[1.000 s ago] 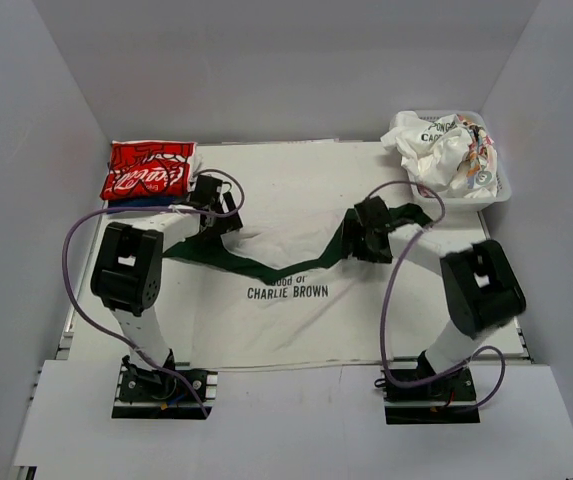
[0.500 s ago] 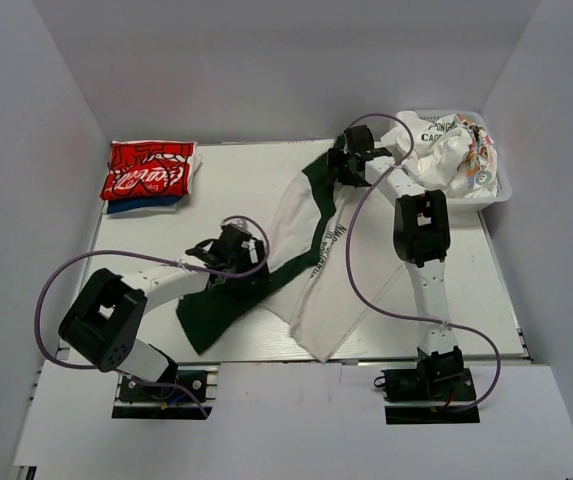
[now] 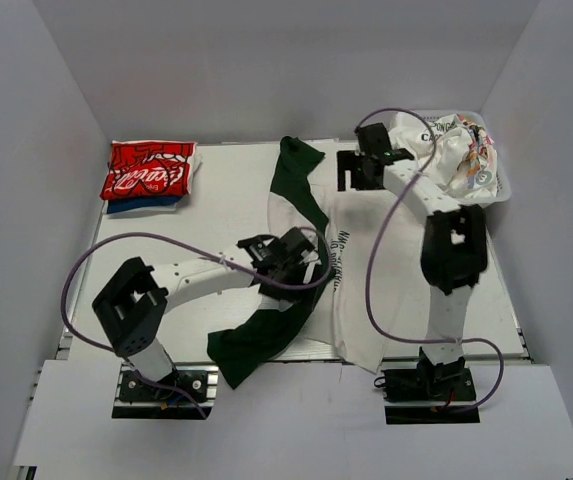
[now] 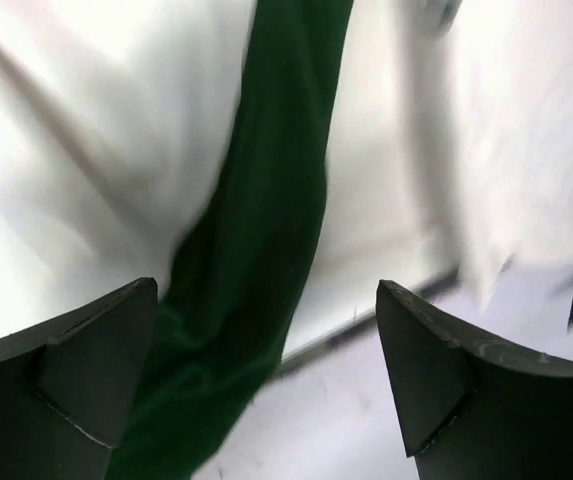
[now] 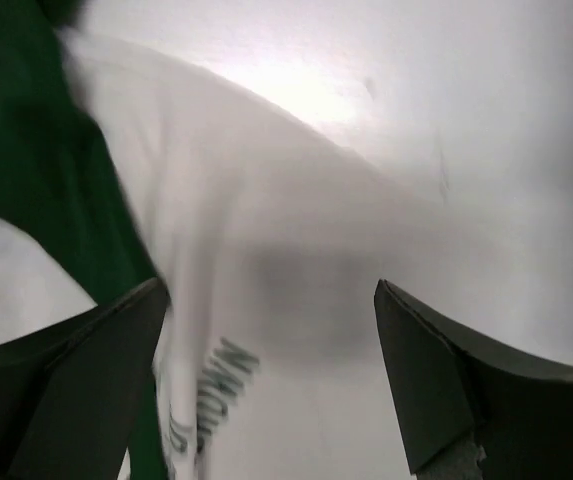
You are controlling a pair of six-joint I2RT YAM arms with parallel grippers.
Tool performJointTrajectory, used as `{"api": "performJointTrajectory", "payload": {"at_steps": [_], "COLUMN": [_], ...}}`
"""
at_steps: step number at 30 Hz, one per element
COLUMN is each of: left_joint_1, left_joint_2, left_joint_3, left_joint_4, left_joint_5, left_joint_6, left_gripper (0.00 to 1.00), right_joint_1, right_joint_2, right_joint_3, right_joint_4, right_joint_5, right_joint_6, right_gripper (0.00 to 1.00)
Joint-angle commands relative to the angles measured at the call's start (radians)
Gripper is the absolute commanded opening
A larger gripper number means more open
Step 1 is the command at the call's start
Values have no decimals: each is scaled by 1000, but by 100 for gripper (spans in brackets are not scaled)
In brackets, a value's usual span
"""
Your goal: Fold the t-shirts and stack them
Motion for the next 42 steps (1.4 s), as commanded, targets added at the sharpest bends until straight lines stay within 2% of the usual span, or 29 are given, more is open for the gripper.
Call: {"api": "performJointTrajectory", "payload": {"at_steps": [1, 3, 6, 10, 12, 15, 20, 22, 23, 25, 26, 29, 34, 39, 42], "left_joint_1": [2, 2, 2, 22, 22, 22, 22, 22, 22, 31, 31, 54, 178, 306, 410], "left_joint_2": [55, 139, 253, 348, 393, 446, 467, 467, 467, 467, 467, 372, 194, 21, -30], "left_joint_3": [177, 237, 358, 438, 455, 500, 500, 486, 486, 486, 486, 430, 320, 150, 87], "left_joint_4": [-57, -40, -29, -20, 6, -8, 6, 6, 6, -11, -20, -29, -2, 49, 69], "left_joint_5": [-201, -187, -146, -115, -115, -175, -174, -183, -195, -248, -311, -428, -495, -474, -474], "left_joint_6": [85, 127, 236, 273, 282, 291, 291, 291, 291, 248, 227, 156, 113, 73, 60], "left_gripper": [100, 100, 100, 100, 96, 86, 63, 52, 32, 5, 0, 0, 0, 0, 0], "right_joint_1": [-19, -19, -24, -25, -25, -37, -84, -113, -119, -136, -140, -160, -171, -173, -182], "right_joint_2": [-244, -384, -504, -569, -576, -573, -564, -549, -546, -540, -539, -544, -561, -555, -536], "right_joint_3": [-294, -469, -756, -902, -933, -972, -1064, -1067, -1070, -1074, -1078, -1087, -1102, -1104, -1101], "right_joint_4": [19, 95, 195, 263, 269, 266, 298, 291, 294, 301, 304, 303, 304, 297, 292], "right_joint_5": [115, 56, -49, -139, -141, -123, -112, -114, -117, -133, -133, -121, -129, -109, -109], "right_joint_6": [165, 252, 307, 345, 337, 349, 375, 374, 369, 366, 366, 360, 357, 352, 351], "right_gripper": [90, 90, 90, 90, 90, 90, 90, 90, 90, 90, 90, 90, 90, 90, 90]}}
